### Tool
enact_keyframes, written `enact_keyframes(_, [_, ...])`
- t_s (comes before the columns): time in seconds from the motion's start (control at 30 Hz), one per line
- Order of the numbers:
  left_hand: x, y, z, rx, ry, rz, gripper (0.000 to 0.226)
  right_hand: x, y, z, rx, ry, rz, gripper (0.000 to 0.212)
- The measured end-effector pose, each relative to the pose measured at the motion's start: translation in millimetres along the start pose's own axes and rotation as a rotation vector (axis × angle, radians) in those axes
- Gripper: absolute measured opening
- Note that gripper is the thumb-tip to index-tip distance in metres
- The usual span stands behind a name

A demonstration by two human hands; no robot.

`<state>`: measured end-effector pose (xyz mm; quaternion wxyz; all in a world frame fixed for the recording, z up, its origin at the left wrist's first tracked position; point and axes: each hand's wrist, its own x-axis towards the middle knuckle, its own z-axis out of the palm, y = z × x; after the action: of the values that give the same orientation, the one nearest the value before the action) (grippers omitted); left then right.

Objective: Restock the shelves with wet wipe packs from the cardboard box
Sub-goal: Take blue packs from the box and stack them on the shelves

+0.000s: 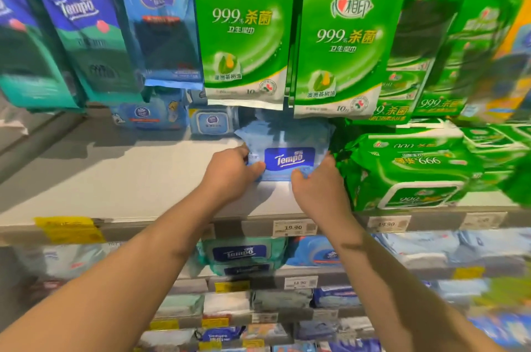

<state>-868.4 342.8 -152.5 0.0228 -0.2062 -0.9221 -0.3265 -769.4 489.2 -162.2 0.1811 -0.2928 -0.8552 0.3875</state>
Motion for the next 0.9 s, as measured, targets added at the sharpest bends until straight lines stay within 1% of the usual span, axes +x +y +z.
enact_keyframes(0.1, [5.7,5.7,6.0,0.016,-0.011,0.066,0.030,-0.8,-2.3,2.1,-0.043,-0.008,0.010,0.069])
enact_keyframes(0.17, [12.0,10.9,9.8,0.050,-0.017,0.086,0.029,0.1,-3.6,2.2,-0.092,-0.037,0.016,0.069])
enact_keyframes(0.23, [18.2,14.6,11.2,0.077,-0.023,0.081,0.029,2.7,-4.5,1.2,-0.156,-0.075,0.017,0.073])
enact_keyframes(0.33, [23.6,17.4,11.0,0.118,-0.042,0.065,0.029,6.6,-6.8,-0.5,-0.247,-0.137,0.012,0.086])
enact_keyframes(0.4, [23.7,18.6,9.6,0.137,-0.053,0.063,0.029,6.4,-9.1,-1.9,-0.282,-0.155,0.016,0.089])
enact_keyframes(0.5, [20.8,18.1,6.0,0.145,-0.094,0.066,0.029,3.3,-10.2,-2.6,-0.287,-0.157,0.025,0.087])
enact_keyframes(0.57, [14.0,19.6,2.7,0.148,-0.142,0.059,0.034,2.0,-9.6,-2.9,-0.265,-0.173,0.045,0.082])
enact_keyframes(0.6, [9.0,20.5,2.0,0.151,-0.165,0.047,0.038,2.0,-9.3,-3.5,-0.246,-0.184,0.053,0.074])
enact_keyframes(0.67, [-2.9,21.9,1.9,0.158,-0.172,0.043,0.048,1.6,-10.0,-5.8,-0.210,-0.199,0.056,0.052])
enact_keyframes(0.7, [-9.4,21.3,2.5,0.157,-0.159,0.052,0.054,-0.7,-11.0,-8.1,-0.214,-0.211,0.040,0.047])
enact_keyframes(0.8, [-31.3,14.7,0.1,0.210,-0.062,0.081,0.078,-14.1,-14.6,-15.0,-0.315,-0.242,-0.055,0.053])
enact_keyframes(0.83, [-39.7,13.2,-2.9,0.225,-0.024,0.078,0.081,-19.9,-15.5,-16.9,-0.352,-0.248,-0.082,0.055])
enact_keyframes(0.9, [-59.1,13.1,-10.5,0.214,0.013,0.074,0.077,-33.3,-17.5,-20.2,-0.417,-0.260,-0.117,0.057])
